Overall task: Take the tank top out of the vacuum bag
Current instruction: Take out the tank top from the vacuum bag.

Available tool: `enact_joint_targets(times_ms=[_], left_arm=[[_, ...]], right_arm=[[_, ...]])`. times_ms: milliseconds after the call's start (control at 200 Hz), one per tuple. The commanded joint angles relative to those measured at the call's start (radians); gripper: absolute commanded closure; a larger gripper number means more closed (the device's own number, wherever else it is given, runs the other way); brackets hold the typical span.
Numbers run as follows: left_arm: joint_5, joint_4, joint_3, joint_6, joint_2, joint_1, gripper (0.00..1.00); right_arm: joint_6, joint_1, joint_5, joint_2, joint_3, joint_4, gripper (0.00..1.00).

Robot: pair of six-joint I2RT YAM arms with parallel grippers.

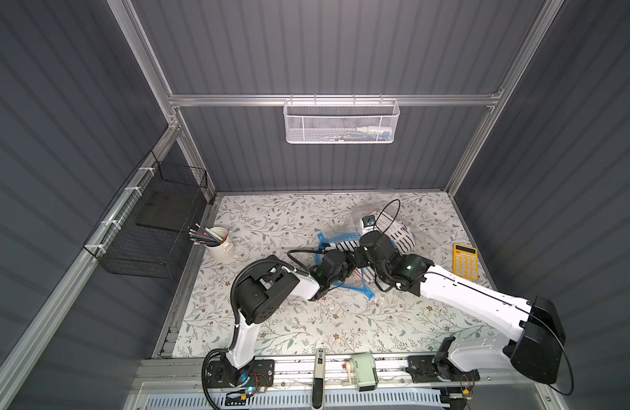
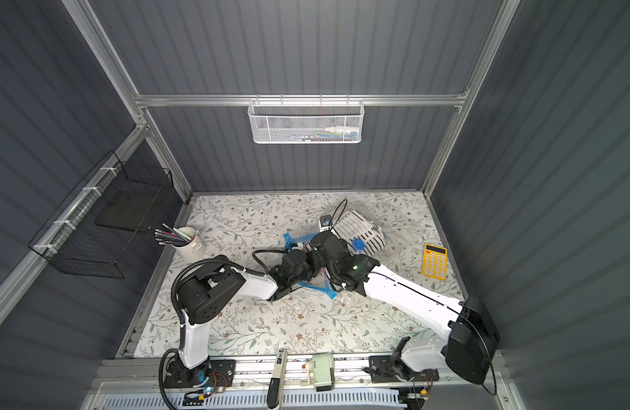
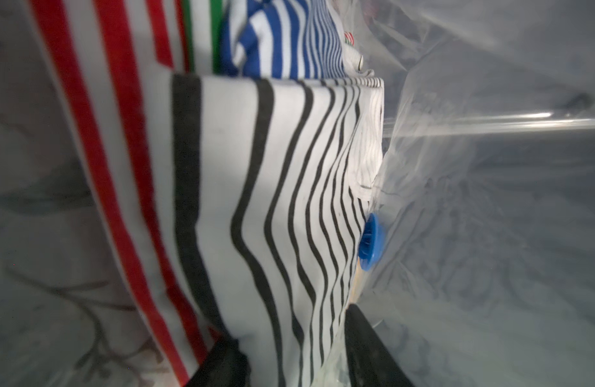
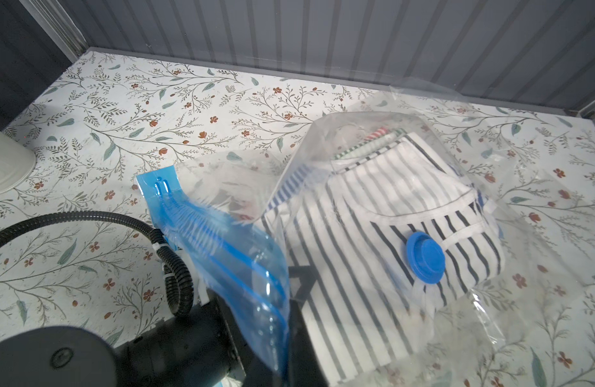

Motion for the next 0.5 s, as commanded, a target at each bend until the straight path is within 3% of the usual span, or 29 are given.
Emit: enact_joint_targets(times_ms=[0,130,395,495], left_arm=[[0.005,-0.025,0.069,0.013,0.038,-0.006,0.53],[-0.001,0.032,0.079,-0.003,0.073,-0.006,0.54],[0.000,-0.037,0.145,0.051,0.065,-0.015,0.54],[0.014,-0.001,0.159,0.008,0.087,-0.023,0.57]], right_arm=[[-0.007,-0.011,0.009,-0.026,-0.020,-0.004,1.00],[-0.011,-0.014,0.005,-0.037,-0.021,-0.008,1.00],[-0.014,-0.028,-0.006,-0.042,-0.029,-0.003,1.00],[-0.015,-0.028,-0.004,-0.045,-0.029,-0.006,1.00]])
